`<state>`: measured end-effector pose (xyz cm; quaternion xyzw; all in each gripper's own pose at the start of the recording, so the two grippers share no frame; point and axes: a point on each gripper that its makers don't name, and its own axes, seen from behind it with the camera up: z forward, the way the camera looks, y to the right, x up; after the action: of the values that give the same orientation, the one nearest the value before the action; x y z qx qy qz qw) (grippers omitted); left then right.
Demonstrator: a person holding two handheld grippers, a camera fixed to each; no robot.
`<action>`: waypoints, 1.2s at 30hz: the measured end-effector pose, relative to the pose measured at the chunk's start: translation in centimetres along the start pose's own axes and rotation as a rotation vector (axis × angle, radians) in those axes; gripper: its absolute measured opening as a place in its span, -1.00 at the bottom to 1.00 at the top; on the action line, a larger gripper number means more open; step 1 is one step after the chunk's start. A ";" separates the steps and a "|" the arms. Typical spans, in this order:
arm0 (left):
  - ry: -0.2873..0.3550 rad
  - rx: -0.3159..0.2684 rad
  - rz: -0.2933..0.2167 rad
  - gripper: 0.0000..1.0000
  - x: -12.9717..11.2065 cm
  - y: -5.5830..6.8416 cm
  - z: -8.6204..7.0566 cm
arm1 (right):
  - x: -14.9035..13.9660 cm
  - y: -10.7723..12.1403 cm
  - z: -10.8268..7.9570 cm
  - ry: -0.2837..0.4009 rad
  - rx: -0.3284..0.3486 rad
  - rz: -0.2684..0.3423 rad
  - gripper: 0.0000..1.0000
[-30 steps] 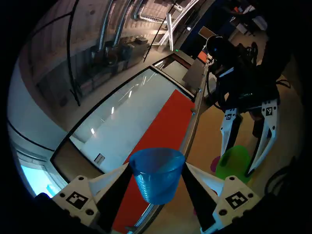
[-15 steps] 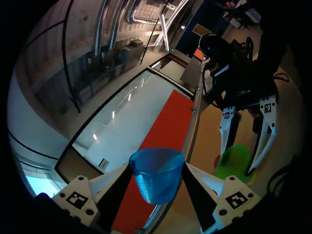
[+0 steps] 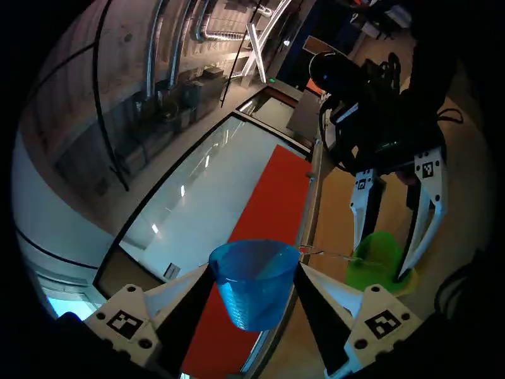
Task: Pour water
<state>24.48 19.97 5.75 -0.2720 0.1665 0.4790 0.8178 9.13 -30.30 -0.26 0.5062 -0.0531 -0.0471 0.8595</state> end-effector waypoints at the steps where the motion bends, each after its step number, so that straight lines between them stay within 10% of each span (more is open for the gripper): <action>1: 0.000 0.000 0.004 0.72 0.0 0.0 0.0 | 0.0 0.0 0.0 0.001 0.000 0.000 0.82; 36: 0.006 0.007 0.096 0.72 0.7 -0.1 0.1 | 0.6 -0.3 -0.1 0.005 0.003 -0.011 0.82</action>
<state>24.92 20.48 5.50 -0.2625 0.1834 0.5162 0.7943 9.76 -30.45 -0.51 0.5078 -0.0483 -0.0504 0.8586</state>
